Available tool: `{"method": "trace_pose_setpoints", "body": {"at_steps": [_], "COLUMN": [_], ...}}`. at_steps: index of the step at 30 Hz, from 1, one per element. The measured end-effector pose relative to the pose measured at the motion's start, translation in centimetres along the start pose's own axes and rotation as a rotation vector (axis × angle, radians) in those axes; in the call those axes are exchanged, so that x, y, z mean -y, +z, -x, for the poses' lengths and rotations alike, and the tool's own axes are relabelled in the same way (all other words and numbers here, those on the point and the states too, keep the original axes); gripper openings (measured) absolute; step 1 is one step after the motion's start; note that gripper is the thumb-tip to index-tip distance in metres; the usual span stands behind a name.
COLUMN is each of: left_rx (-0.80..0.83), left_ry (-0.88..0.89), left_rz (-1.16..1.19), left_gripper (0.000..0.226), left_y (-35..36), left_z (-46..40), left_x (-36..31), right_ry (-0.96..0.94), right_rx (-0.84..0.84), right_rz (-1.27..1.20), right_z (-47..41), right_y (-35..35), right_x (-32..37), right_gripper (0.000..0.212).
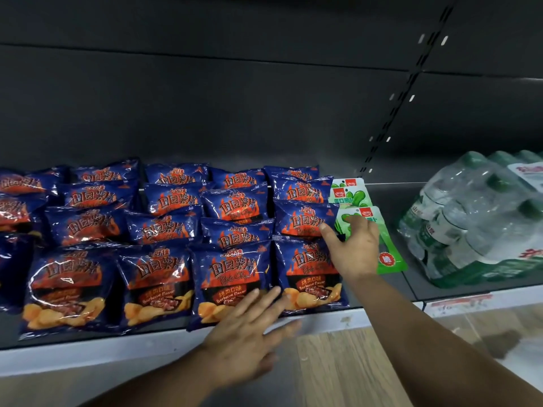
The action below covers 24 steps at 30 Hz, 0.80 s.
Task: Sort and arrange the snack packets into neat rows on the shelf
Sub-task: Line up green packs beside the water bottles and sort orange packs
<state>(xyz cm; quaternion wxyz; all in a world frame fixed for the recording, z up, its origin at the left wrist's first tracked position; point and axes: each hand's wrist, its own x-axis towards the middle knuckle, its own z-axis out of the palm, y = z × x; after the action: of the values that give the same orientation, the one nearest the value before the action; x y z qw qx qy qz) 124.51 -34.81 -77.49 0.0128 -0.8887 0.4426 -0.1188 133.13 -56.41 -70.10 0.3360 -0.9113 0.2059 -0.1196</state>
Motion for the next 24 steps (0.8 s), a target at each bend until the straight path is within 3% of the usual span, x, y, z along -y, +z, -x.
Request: {"method": "trace_pose_setpoints", "body": {"at_steps": [3,7,13,15,17,24], "left_rx": [-0.003,-0.026,0.25,0.296,0.306,0.391], "left_ry": [-0.176,-0.36,-0.537,-0.609,-0.638,-0.576], "left_rz": [0.092,0.129,0.107,0.105,0.123,0.162], "left_gripper": [0.057,0.055,0.071,0.059,0.046,0.044], "left_y": [-1.8,-4.4,-10.4,-10.9,-11.2,-10.4], "left_z": [-1.4,-1.6,2.0,2.8,2.8,3.5], "left_x": [1.5,4.3,8.7,8.9,7.8,4.9], "right_ry": [-0.183,-0.383,-0.627,-0.673,-0.711,-0.792], "right_rx": [0.02,0.16,0.273,0.279,0.311,0.358], "right_rz": [0.018,0.11,0.257,0.237,0.25,0.285], "right_z": [0.7,2.2,5.1,5.8,6.5,7.7], "right_y": [-0.1,0.3,0.8,1.4,1.9,3.8], "right_x": [1.5,3.6,4.7,5.1,5.6,6.6], "right_gripper": [0.036,0.029,0.027,0.03,0.028,0.03]}}
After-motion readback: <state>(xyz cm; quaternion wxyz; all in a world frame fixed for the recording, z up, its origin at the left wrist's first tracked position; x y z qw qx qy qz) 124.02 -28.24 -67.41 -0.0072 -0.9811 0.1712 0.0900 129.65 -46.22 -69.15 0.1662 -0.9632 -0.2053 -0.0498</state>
